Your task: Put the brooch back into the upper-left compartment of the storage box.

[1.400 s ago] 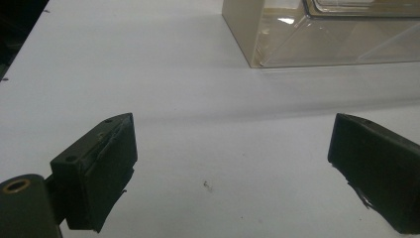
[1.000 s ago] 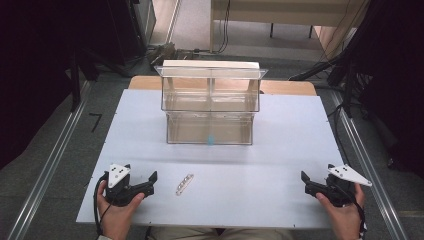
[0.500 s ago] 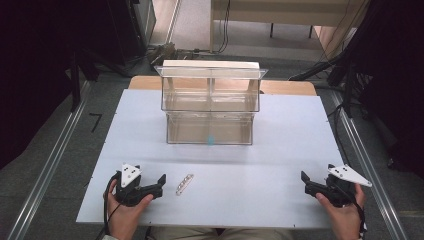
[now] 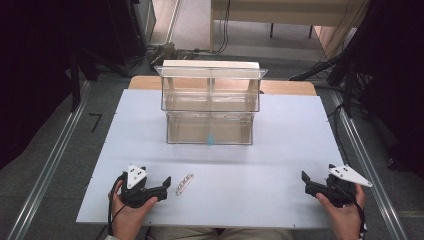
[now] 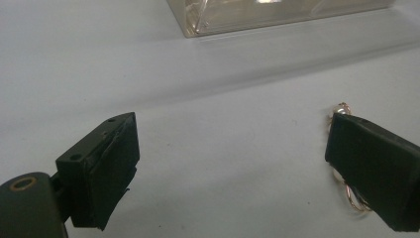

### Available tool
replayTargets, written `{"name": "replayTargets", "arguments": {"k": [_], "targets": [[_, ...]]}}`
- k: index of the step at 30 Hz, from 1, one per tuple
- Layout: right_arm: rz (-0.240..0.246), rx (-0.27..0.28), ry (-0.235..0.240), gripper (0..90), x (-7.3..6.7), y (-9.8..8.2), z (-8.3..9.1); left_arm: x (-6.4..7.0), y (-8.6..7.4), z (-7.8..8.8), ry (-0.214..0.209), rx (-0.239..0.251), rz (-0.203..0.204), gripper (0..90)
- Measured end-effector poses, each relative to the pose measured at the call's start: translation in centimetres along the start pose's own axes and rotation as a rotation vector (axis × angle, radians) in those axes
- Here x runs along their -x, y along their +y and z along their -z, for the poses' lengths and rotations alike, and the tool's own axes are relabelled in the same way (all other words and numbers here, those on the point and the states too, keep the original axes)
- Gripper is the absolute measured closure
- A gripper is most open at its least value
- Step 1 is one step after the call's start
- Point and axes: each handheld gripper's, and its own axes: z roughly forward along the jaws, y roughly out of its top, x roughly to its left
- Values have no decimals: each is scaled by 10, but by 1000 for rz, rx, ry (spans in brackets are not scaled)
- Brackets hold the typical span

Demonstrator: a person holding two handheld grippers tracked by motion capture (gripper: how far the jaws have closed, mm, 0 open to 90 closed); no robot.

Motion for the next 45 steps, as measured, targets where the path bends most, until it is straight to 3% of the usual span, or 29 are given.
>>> {"name": "replayTargets", "arguments": {"k": [9,28,45], "targets": [[-1,0,-3,54,0,0,0,6,-1,-3,-11,-10,-19,75],[-6,-3,-1,54,1,0,0,21,-2,-9,-39,-29,-59,197],[-7,-4,1,55,1,0,0,39,-4,-14,-22,-37,-124,281]]}}
